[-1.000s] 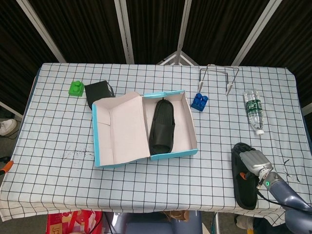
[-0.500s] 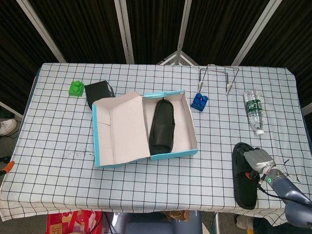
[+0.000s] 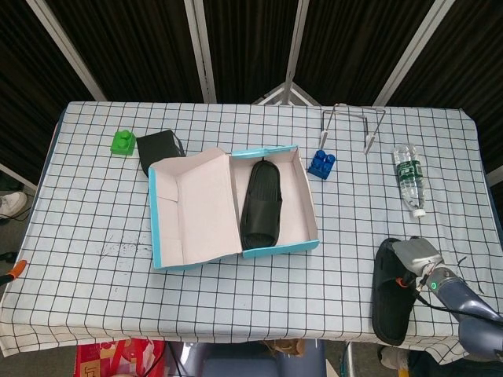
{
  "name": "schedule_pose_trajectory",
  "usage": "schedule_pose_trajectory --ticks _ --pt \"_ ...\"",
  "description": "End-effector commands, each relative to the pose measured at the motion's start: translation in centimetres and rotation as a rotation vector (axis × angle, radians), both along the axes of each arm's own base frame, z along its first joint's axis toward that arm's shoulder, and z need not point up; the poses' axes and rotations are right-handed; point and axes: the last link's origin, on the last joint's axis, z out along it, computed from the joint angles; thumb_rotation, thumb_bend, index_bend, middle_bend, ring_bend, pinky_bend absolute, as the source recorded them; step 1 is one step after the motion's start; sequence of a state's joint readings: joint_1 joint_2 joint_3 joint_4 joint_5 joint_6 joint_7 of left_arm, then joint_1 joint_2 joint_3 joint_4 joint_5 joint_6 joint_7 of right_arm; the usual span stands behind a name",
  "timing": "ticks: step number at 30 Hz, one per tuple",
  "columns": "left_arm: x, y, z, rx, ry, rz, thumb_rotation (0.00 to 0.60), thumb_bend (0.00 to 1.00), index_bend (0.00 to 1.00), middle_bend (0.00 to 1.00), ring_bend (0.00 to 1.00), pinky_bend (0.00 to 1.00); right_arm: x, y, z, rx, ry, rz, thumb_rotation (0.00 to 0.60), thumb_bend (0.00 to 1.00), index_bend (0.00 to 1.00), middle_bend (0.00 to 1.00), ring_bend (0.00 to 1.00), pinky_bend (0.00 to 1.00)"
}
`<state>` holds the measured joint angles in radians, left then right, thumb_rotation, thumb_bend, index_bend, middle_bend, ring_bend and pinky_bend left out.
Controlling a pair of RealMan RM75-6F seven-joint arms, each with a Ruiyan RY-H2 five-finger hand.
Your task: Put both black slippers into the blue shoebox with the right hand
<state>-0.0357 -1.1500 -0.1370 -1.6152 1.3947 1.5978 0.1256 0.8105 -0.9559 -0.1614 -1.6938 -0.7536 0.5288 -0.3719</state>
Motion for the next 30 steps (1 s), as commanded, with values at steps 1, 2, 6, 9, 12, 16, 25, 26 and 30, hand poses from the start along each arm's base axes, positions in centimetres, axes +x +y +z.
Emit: schedule_pose_trajectory --ticks 1,2,6,9,12,16,25,26,30 --pt "0.0 0.0 0.0 0.000 0.000 0.001 0.600 0.04 0.25 0.04 0.00 0.04 0.1 -0.1 0.0 0.010 0.005 -0.005 0.600 0.36 0.35 0.35 0.36 0.14" --pt "-0.1 0.0 0.0 -0.001 -0.001 0.002 0.600 0.04 0.25 0.04 0.00 0.05 0.1 -0.1 0.0 0.014 0.006 -0.010 0.600 0.36 0.36 0.36 0.37 0.14" --pt "-0.1 0.1 -0.1 -0.004 0.000 0.004 0.600 0.04 0.25 0.04 0.00 0.05 0.4 -0.2 0.4 0.040 0.018 -0.021 0.600 0.36 0.38 0.37 0.37 0.14" --pt "-0.1 0.1 -0.1 -0.006 0.000 0.005 0.600 0.04 0.26 0.04 0.00 0.05 1.0 -0.4 0.9 0.042 0.014 -0.030 0.600 0.36 0.39 0.38 0.38 0.14" --pt "-0.1 0.1 -0.1 -0.006 0.000 0.006 0.600 0.04 0.26 0.04 0.00 0.05 1.8 -0.7 1.5 0.031 -0.003 -0.038 0.600 0.36 0.39 0.38 0.38 0.14" --pt "0.0 0.1 -0.1 -0.005 -0.002 0.005 0.600 0.04 0.26 0.04 0.00 0.05 3.4 -1.3 2.4 -0.002 -0.037 -0.020 0.600 0.36 0.39 0.38 0.39 0.14" --pt "0.1 -0.2 0.1 0.003 -0.010 -0.003 0.600 0.04 0.26 0.04 0.00 0.05 6.7 -2.1 4.1 -0.074 -0.116 0.048 0.600 0.36 0.39 0.38 0.39 0.14" --pt "0.1 -0.2 0.1 0.004 -0.011 -0.002 0.600 0.04 0.26 0.04 0.00 0.05 7.1 -2.1 4.3 -0.078 -0.122 0.055 0.600 0.36 0.39 0.38 0.39 0.14" --pt "0.0 -0.1 0.2 0.005 -0.014 -0.001 0.600 0.04 0.26 0.04 0.00 0.05 9.2 -2.7 5.1 -0.116 -0.178 0.081 0.600 0.36 0.39 0.38 0.39 0.14"
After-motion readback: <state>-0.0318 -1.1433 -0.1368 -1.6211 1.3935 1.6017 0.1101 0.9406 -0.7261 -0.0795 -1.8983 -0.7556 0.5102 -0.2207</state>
